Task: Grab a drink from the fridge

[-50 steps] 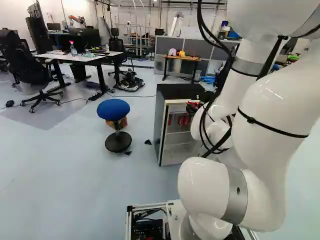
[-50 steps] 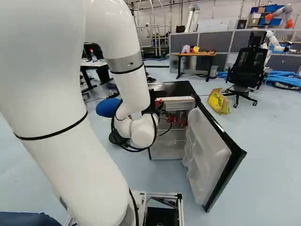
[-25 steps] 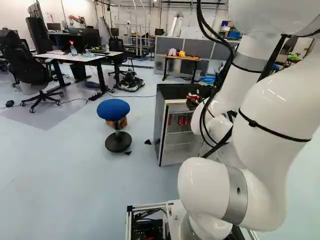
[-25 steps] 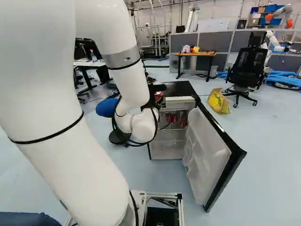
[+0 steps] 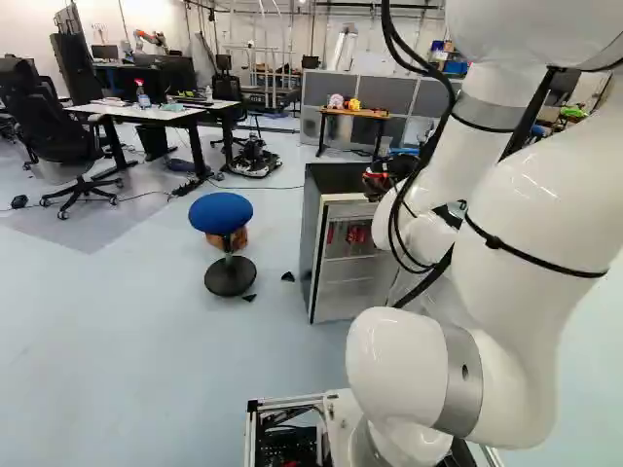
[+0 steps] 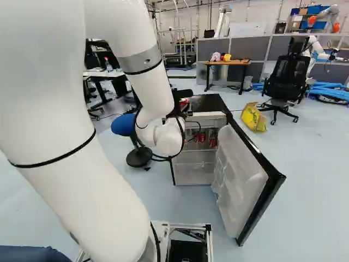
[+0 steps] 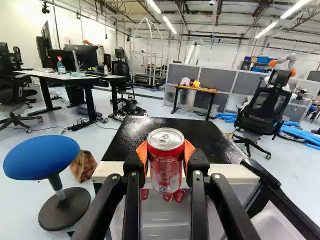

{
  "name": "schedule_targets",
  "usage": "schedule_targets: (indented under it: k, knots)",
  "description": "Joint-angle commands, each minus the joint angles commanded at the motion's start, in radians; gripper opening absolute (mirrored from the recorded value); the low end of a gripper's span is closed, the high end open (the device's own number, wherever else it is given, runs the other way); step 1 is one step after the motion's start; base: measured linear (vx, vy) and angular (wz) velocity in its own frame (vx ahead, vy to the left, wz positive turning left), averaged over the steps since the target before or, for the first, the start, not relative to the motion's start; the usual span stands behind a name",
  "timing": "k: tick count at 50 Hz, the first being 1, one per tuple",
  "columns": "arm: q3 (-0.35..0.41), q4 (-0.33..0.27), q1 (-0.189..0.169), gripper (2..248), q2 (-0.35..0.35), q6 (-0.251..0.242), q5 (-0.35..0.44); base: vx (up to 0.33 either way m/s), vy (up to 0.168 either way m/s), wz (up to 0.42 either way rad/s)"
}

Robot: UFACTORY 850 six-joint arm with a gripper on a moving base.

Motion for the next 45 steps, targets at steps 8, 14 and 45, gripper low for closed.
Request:
schedule_targets:
  k: [8,14,45]
  knots:
    - [-0.029,0.000,0.009,93,-0.019,0.000,0.000,0.000,0.000,0.000]
    - [-0.051,0.000,0.016,93,-0.040,0.000,0.000,0.000,0.000,0.000]
    - [-0.179,0.000,0.050,93,-0.154,0.000,-0.016,0.000,0.000,0.000]
